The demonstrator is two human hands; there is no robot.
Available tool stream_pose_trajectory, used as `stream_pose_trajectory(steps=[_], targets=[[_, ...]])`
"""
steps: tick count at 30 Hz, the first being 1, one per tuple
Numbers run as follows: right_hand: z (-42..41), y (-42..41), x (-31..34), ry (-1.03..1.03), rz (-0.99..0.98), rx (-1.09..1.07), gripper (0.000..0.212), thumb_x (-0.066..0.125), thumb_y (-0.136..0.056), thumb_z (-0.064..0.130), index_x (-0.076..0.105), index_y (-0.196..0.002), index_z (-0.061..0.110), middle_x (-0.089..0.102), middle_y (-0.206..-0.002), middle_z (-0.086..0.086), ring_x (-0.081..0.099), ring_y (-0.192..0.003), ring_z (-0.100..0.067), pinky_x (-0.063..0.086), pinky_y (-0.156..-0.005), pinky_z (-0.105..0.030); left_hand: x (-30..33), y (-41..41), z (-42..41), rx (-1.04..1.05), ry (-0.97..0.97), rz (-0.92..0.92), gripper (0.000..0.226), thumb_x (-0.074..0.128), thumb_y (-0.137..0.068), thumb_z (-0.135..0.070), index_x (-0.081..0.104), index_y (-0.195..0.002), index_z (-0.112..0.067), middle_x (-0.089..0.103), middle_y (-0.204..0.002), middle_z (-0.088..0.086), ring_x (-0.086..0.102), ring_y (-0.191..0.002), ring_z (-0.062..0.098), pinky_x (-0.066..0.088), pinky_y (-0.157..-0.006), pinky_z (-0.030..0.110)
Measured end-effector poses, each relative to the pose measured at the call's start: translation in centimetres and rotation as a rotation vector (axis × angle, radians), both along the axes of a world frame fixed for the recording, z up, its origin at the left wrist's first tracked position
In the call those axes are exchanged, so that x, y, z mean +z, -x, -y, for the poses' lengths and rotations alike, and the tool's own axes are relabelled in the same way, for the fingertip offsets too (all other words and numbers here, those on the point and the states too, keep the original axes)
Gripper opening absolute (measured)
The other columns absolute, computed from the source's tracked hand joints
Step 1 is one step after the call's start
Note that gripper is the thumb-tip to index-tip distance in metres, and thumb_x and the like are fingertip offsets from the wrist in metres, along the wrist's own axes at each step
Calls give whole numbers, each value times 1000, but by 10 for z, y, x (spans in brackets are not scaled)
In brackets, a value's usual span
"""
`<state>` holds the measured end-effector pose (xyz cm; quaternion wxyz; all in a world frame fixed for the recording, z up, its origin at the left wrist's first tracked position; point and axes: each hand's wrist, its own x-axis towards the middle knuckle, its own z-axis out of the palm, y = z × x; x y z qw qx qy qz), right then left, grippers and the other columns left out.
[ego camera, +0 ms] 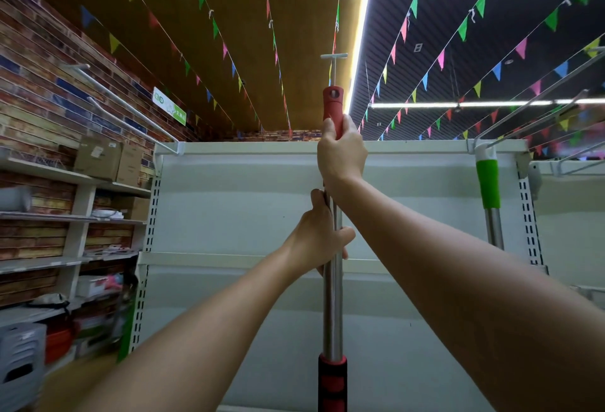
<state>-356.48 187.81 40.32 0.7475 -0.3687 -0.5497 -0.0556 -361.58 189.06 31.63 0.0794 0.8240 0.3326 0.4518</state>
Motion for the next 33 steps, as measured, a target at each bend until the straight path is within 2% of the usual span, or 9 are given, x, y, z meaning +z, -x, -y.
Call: stream_pose_trajectory(steps=[4,7,10,17,21,25,29,33], targets=[[4,-1,-5,14,15,76,34,43,-99,32,49,-128,15,57,-88,-2,62,-91,-30,53,-85,-47,-4,0,-1,4,32,10,61,54,-90,-23,13,-135,-14,64,-69,1,68,-63,22,58,-54,31],[11,-10,-6,76,36,210,28,46,-98,28,48,-124,18,56,-84,-3,60,-83,-27,55,-83,-49,-6,-1,-4,-21,56,26,56,53,-88,-18,16,-131,-18,65,-73,7,69,-65,27,61,-63,42],[18,-16,0,131,48,326,15,48,-97,18,48,-112,16,53,-83,-7,55,-78,-22,55,-81,-46,-6,-2,-6,-32,42,38,58,53,-87,-16,16,-131,-20,64,-73,8,69,-64,28,60,-64,47],[20,-19,11,169,19,474,14,49,-94,8,48,-106,16,50,-82,-6,53,-73,-17,49,-67,-34,-3,-1,-9,-31,51,50,54,53,-88,-18,18,-128,-19,62,-74,7,69,-68,31,60,-64,49],[16,-22,15,191,-32,524,27,53,-93,11,49,-120,7,53,-84,-6,55,-73,-17,49,-64,-32,-1,0,-3,-30,77,60,53,53,-87,-17,19,-128,-21,64,-75,9,69,-68,31,60,-62,49],[15,-22,20,186,-89,568,42,59,-93,25,48,-125,1,55,-83,-6,56,-68,-16,51,-59,-30,0,1,4,-25,87,65,49,53,-87,-16,21,-124,-20,63,-75,9,69,-69,30,60,-63,49],[14,-16,23,128,-130,543,31,58,-92,13,52,-120,0,57,-83,-7,56,-65,-14,51,-51,-25,1,3,10,-16,98,72,49,53,-88,-17,21,-125,-19,64,-75,9,69,-69,30,60,-67,49],[17,-15,24,118,-116,535,22,54,-93,11,53,-114,4,56,-87,-8,53,-66,-15,48,-54,-28,2,4,18,-16,88,62,48,53,-88,-17,22,-124,-19,65,-75,9,69,-69,28,60,-68,48]])
